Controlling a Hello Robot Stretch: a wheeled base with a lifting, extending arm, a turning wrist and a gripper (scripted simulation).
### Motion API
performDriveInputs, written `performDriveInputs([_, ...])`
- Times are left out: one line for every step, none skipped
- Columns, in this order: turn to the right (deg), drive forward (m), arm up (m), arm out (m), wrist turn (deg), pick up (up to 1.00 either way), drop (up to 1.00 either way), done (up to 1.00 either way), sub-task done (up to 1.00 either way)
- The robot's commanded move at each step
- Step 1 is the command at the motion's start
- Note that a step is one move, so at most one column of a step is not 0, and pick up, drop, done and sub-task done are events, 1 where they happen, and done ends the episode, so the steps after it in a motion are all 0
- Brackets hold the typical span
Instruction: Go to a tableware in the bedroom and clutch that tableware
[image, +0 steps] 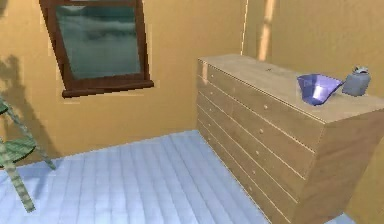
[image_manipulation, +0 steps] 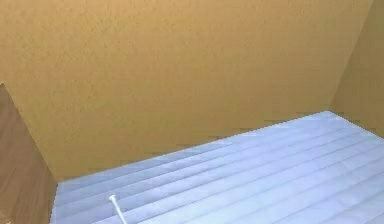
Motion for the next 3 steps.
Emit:
performDriveInputs([0.0, 0.20, 0.00, 0.00, 0.0, 0.00, 0.00, 0.00, 0.00])
performDriveInputs([-45.0, 0.00, 0.00, 0.00, 0.0, 0.00, 0.00, 0.00, 0.00])
performDriveInputs([-45.0, 0.00, 0.00, 0.00, 0.0, 0.00, 0.00, 0.00, 0.00])
